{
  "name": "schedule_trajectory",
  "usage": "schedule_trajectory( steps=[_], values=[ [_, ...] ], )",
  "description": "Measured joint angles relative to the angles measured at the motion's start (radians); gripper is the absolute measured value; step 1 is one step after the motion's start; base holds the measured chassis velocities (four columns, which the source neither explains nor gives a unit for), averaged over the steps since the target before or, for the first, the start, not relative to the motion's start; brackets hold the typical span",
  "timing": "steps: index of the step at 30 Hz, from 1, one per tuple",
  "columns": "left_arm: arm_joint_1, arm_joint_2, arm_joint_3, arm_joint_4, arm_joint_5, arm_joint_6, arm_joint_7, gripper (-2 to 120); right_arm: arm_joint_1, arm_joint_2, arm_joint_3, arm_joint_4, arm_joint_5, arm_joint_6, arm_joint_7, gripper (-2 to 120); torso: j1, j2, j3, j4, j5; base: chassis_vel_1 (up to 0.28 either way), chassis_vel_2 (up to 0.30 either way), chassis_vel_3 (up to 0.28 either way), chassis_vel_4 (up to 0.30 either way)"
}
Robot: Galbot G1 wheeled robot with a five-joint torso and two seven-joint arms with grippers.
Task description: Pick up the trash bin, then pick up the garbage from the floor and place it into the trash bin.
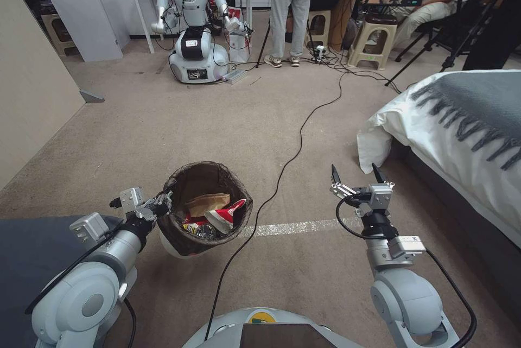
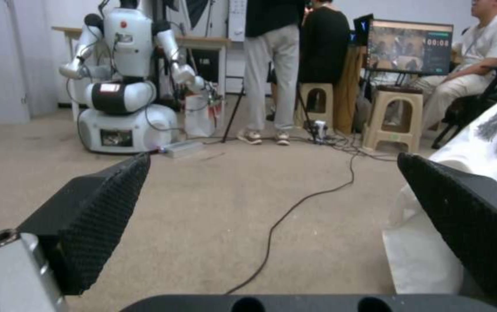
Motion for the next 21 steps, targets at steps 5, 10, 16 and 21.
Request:
schedule_trajectory(
  steps=[5,10,16,21],
  values=[
    [-0.007,0.0,0.004,0.025,0.007,-0.003,0.007,8,0.004,-0.002,-0.003,-0.003,0.002,0.0,0.0,100,0.0,0.0,0.0,0.0,0.0,0.0,0.0,0.0,0.0],
    [-0.015,-0.003,0.026,0.057,0.015,-0.004,0.009,8,0.006,-0.003,-0.003,-0.006,0.003,0.0,0.0,100,0.0,0.0,0.0,-0.0001,-0.0001,0.0,0.0,0.0,0.0],
    [-0.018,-0.005,0.052,0.079,0.033,-0.006,0.01,8,0.009,-0.002,-0.003,-0.007,0.004,0.0,-0.001,100,0.0,0.0,0.0,0.0,0.0,0.0,0.0,0.0,0.0],
    [-0.022,-0.009,0.071,0.102,0.038,-0.006,0.012,8,0.009,-0.001,-0.004,-0.01,0.004,0.0,-0.001,100,0.0,0.0,0.0,0.0,0.0,0.0,0.0,0.0,0.0]
  ],
)
